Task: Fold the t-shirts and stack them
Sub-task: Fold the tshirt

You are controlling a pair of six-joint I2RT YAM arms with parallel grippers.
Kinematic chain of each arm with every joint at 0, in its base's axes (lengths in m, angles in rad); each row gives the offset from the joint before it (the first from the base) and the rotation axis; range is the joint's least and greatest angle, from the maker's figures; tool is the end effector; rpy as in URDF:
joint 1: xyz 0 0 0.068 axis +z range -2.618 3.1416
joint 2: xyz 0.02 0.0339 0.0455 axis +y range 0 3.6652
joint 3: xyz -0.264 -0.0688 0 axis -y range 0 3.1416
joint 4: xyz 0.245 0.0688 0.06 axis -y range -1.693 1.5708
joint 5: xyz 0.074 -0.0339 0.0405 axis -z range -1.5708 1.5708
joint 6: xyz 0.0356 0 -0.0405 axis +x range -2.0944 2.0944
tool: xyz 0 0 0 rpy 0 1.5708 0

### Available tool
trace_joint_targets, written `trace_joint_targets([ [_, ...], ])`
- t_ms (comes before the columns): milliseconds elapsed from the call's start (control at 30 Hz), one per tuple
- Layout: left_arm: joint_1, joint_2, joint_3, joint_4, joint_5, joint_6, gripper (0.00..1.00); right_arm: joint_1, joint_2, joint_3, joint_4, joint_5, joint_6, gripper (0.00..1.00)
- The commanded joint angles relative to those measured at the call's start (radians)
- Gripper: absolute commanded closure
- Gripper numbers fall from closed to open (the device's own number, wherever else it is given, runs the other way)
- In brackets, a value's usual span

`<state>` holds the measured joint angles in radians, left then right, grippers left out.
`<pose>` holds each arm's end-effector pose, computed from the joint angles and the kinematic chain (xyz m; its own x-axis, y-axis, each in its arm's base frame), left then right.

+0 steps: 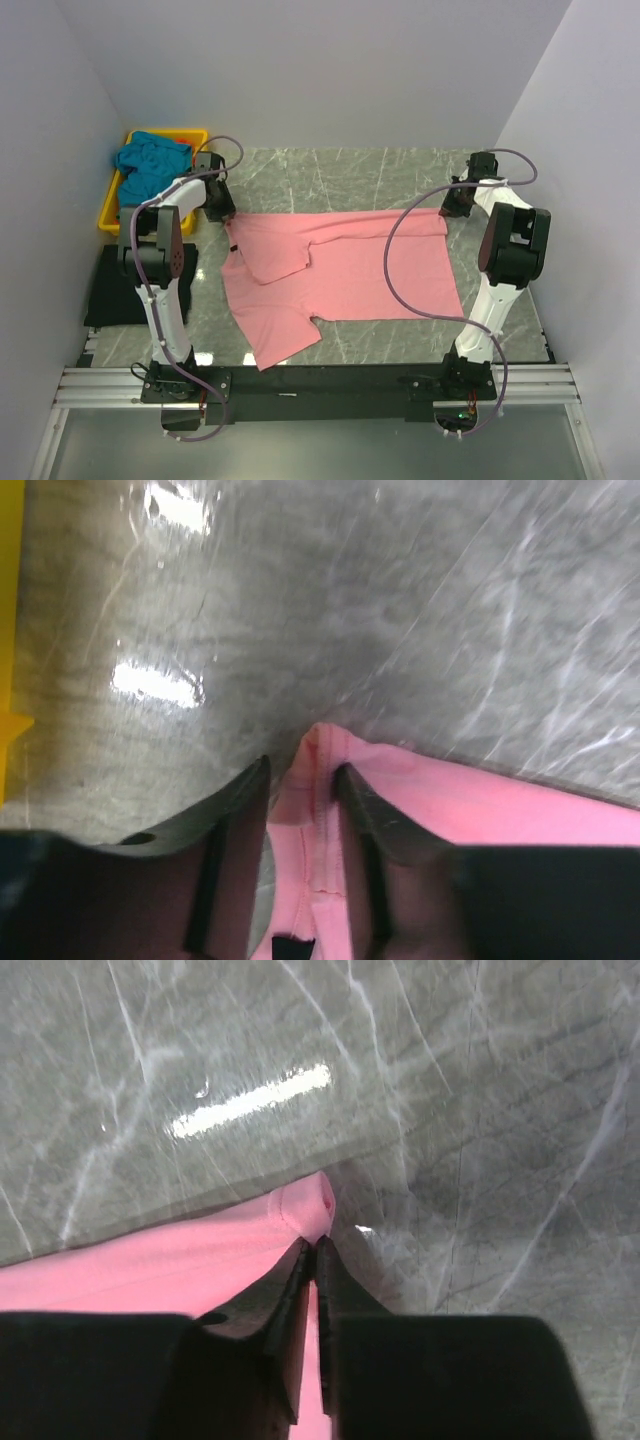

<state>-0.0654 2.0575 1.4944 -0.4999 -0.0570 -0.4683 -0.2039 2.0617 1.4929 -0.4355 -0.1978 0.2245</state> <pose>0.4351 -0.0265 0.1711 -0.7950 -0.3995 -0.4564 -0.3600 0.9164 -0.1751 0.4339 -0.0826 0.1730 -0.7844 0.3851 -0.4863 0.2768 0.9189 0.2811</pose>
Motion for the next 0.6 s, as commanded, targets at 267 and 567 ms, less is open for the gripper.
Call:
trace_joint_targets([
  [267,0.01,-0.108,0.035,-0.015,0.022,-0.043,0.34,-0.015,-0.175,-0.09,0.064,0.057,0.124,0.57],
  [567,0.009,-0.332,-0.037,-0.054,0.043,-0.115,0.2,-0.02,-0.275,-0.262,0.086,0.104,0.257,0.57],
])
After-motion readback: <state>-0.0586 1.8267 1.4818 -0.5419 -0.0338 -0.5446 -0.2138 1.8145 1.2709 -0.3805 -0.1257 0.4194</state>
